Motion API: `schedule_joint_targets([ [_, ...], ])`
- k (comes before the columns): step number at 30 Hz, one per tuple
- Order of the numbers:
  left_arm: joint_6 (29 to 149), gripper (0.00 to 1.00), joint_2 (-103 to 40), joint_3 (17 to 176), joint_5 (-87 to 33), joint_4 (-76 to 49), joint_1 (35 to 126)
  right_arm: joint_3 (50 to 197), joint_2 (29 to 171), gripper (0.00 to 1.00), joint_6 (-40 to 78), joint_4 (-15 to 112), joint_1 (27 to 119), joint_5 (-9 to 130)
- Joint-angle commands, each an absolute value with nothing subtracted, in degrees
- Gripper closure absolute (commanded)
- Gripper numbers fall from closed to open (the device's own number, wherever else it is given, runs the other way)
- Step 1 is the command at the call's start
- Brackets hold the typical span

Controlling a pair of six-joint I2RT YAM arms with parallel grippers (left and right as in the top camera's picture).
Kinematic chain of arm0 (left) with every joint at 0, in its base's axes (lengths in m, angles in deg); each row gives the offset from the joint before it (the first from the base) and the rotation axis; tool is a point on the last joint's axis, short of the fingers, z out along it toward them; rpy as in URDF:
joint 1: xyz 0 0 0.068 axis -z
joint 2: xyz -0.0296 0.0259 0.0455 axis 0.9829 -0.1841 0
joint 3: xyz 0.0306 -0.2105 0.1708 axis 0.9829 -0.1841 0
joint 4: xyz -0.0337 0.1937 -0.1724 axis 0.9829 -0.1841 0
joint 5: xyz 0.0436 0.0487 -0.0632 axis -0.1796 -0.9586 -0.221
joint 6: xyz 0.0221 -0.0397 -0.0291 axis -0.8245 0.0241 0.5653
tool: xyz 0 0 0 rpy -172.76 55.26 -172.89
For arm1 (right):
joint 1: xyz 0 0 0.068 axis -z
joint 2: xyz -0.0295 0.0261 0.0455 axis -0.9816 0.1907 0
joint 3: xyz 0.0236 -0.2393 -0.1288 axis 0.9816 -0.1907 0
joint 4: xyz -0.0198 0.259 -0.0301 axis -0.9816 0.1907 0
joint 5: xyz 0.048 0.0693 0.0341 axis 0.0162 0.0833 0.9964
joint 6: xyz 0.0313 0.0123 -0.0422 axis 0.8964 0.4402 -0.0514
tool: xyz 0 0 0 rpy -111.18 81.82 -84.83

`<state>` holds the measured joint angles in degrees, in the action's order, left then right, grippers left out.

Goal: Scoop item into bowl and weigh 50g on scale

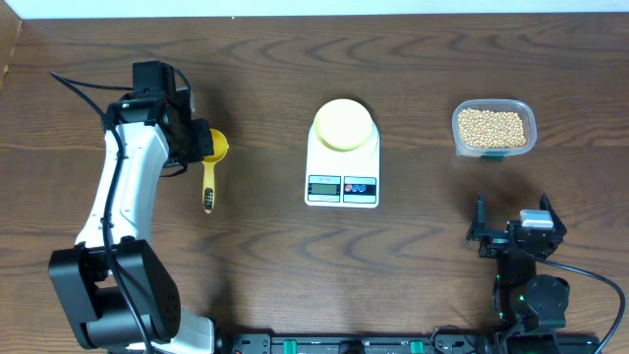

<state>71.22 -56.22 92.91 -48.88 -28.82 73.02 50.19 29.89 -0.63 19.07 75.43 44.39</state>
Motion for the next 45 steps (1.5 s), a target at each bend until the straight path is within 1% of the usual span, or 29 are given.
schedule_joint_targets([
  [1, 72.4, 0.92, -54.4, 92.5, -47.9, -28.8, 73.1, 50.1, 29.5, 0.01, 0.0, 19.3, 75.3, 44.3],
  [8, 76.3, 0.92, -51.8, 92.5, -47.7, -29.3, 74.4, 50.1, 29.5, 0.01, 0.0, 19.3, 75.3, 44.3],
  [19, 76.2, 0.92, -49.6, 92.5, -47.8, -29.5, 77.5, 50.1, 29.5, 0.01, 0.0, 19.3, 75.3, 44.3],
  [45, 76.2, 0.92, -49.6, 92.5, -47.8, -30.4, 77.5, 50.1, 29.5, 0.01, 0.0, 19.3, 75.3, 44.3],
])
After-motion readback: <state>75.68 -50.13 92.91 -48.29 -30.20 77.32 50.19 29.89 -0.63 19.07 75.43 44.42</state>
